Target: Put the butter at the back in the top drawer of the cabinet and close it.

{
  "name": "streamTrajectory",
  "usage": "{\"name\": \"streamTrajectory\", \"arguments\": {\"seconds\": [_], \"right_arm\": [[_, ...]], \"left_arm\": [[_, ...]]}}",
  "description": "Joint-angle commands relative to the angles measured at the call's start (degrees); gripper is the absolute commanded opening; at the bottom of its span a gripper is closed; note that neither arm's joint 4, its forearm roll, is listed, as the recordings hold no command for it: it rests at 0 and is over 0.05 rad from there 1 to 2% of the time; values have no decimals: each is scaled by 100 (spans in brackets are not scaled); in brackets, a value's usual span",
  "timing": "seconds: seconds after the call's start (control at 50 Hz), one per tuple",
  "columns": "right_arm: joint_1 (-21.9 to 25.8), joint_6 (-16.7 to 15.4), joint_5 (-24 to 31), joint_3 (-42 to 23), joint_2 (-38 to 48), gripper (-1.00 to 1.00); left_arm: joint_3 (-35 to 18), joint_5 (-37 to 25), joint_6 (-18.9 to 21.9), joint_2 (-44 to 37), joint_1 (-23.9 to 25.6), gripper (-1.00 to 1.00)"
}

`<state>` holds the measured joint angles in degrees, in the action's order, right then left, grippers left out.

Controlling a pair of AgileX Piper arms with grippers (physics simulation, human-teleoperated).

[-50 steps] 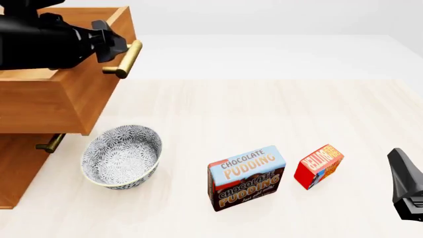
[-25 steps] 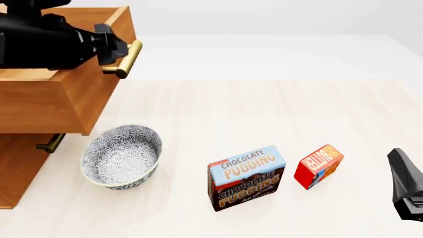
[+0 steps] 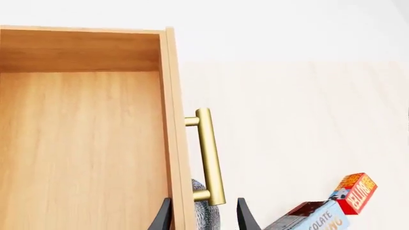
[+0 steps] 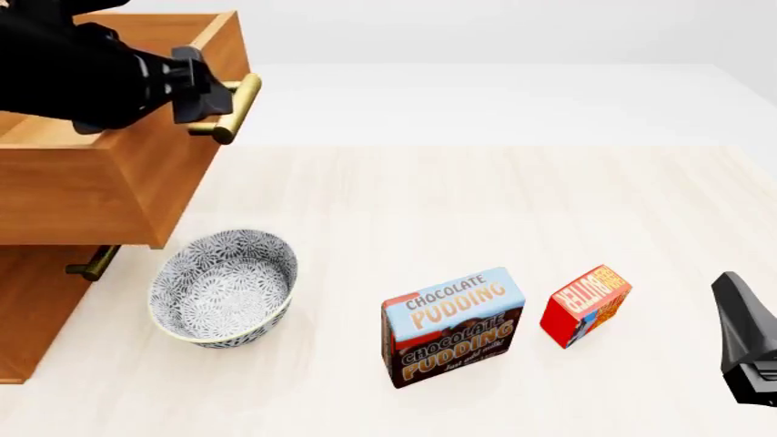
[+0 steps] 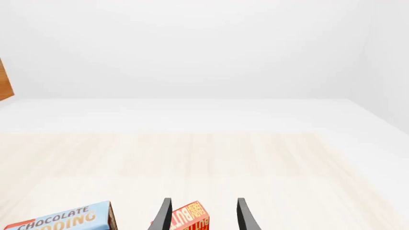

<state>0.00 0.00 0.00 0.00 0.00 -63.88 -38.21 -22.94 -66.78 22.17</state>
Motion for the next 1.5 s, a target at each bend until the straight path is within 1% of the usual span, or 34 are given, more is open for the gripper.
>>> {"name": "streamTrajectory", "arguments": {"seconds": [0.02,0.16,0.2,0.24,0.38,0.58,0.78,0.9,1.14,1.16,1.24,1.28,1.36,1.5], "right_arm": [[0,0,0,0,0,100],[0,0,0,0,0,100],[0,0,0,0,0,100],[0,0,0,0,0,100],[0,0,0,0,0,100],[0,0,0,0,0,100],[0,0,0,0,0,100],[0,0,0,0,0,100],[0,0,0,0,0,100],[0,0,0,0,0,100],[0,0,0,0,0,100],[0,0,0,0,0,100],[0,0,0,0,0,100],[0,0,0,0,0,100]], "left_arm": [[-379,-506,567,93,235,100],[-811,-879,782,126,158,100],[-812,-880,782,126,158,100],[-975,-1010,873,109,126,100],[-1284,-1265,1019,79,97,100],[-1597,-1527,1187,43,41,100],[-1737,-1679,1293,118,49,100],[-2052,-1863,1385,131,127,100],[-2046,-1736,1357,33,310,100],[-2017,-1597,1308,-73,491,100],[-1973,-1485,1290,-172,609,100],[-2037,-1433,1281,-307,752,100],[-2048,-1402,1338,-435,817,100],[-2302,-1341,1428,-823,1064,100]]}}
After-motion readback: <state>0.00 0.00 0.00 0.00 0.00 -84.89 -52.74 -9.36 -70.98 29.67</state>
